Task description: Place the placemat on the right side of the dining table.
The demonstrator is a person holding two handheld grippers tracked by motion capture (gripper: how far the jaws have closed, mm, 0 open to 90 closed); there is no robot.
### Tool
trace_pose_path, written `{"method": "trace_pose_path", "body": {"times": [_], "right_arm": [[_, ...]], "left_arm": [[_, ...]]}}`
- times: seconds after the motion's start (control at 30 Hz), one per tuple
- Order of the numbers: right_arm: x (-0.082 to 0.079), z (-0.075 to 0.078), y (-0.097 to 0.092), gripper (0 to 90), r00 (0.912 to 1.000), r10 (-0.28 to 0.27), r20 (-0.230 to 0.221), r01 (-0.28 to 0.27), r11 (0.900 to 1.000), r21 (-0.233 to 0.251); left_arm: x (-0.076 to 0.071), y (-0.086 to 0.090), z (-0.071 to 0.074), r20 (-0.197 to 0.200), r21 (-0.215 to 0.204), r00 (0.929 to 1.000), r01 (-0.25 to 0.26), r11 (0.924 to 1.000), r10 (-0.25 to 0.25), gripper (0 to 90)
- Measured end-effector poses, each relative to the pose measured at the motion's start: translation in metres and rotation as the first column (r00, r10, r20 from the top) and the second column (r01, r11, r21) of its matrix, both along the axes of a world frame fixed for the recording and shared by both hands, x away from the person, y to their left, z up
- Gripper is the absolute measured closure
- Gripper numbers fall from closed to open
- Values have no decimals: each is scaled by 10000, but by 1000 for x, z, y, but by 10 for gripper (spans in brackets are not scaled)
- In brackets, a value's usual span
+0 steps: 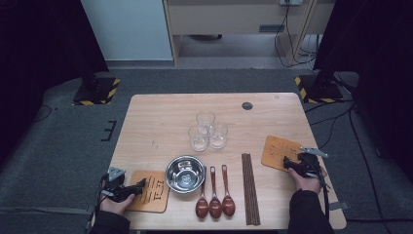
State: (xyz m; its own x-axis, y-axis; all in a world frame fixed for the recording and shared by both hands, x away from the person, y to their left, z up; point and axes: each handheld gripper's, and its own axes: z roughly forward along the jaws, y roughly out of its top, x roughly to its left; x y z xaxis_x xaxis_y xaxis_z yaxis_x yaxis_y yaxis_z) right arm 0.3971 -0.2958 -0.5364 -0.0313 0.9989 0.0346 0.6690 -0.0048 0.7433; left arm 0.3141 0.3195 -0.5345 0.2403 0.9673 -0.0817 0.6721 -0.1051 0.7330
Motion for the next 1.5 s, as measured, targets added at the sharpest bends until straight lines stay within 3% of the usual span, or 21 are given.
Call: {"method": "trace_pose_path", "body": {"times": [0.33,0.53,0.83,1.13,1.3,1.5], "right_arm": [[4,0,-10,289,9958,914,100,-915,9958,104],[10,-1,-16,296,9849,1728,140,-1729,9849,85],[16,-1,-22,296,9704,2412,145,-2414,9703,139],[16,0,-23,250,9728,2314,144,-2318,9720,375],[13,6,-21,228,9764,2113,445,-2135,9754,542],[12,4,-14,190,9775,2108,25,-2108,9771,277]], "left_arm": [[0,0,0,1,-6,10000,8,10000,-8,81],[0,0,0,0,-3,10000,11,10000,-11,81],[0,0,0,-1,0,10000,11,10000,-11,81],[0,0,0,0,3,10000,14,10000,-14,81],[0,0,0,0,5,10000,14,10000,-14,81],[0,0,0,-1,4,10000,14,10000,-14,81]]}}
